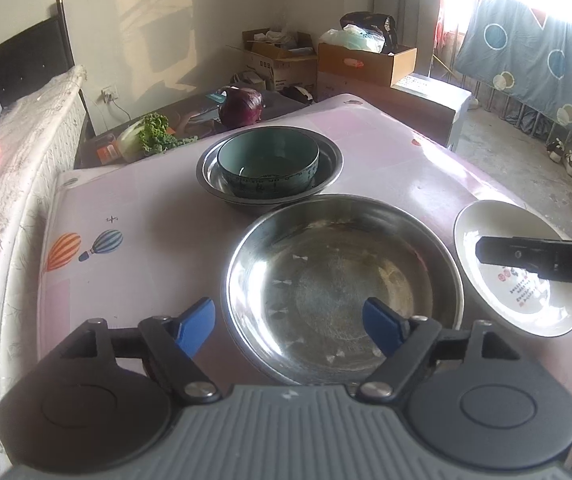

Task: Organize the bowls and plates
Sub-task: 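Move the right tool over the white printed plate while the left tool opens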

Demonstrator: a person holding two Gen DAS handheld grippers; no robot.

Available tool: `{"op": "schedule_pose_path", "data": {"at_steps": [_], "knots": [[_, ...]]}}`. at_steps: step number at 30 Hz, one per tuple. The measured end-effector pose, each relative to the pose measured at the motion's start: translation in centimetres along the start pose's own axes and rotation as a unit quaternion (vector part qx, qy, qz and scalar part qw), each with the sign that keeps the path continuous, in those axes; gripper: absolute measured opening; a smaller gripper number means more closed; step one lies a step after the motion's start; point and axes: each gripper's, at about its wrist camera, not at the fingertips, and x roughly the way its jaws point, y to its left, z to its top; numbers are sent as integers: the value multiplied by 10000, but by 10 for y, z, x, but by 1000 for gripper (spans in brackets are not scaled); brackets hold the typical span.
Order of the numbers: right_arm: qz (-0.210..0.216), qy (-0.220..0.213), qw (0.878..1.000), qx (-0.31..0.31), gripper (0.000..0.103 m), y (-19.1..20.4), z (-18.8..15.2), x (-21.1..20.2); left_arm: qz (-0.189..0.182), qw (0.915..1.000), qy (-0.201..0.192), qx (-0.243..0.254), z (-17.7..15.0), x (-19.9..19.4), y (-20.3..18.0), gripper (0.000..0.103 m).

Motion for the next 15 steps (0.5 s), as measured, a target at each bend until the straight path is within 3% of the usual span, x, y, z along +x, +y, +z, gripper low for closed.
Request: {"op": "schedule_pose_path", "data": {"at_steps": [5,15], "knots": [[-93,-135,9998,119,64,-16,-7,-24,157,9996,-4,251,2,-7,-22,91],[-140,-328,9984,438,65,-51,-22,-60,95,9987,51,498,0,-15,-65,91]]}}
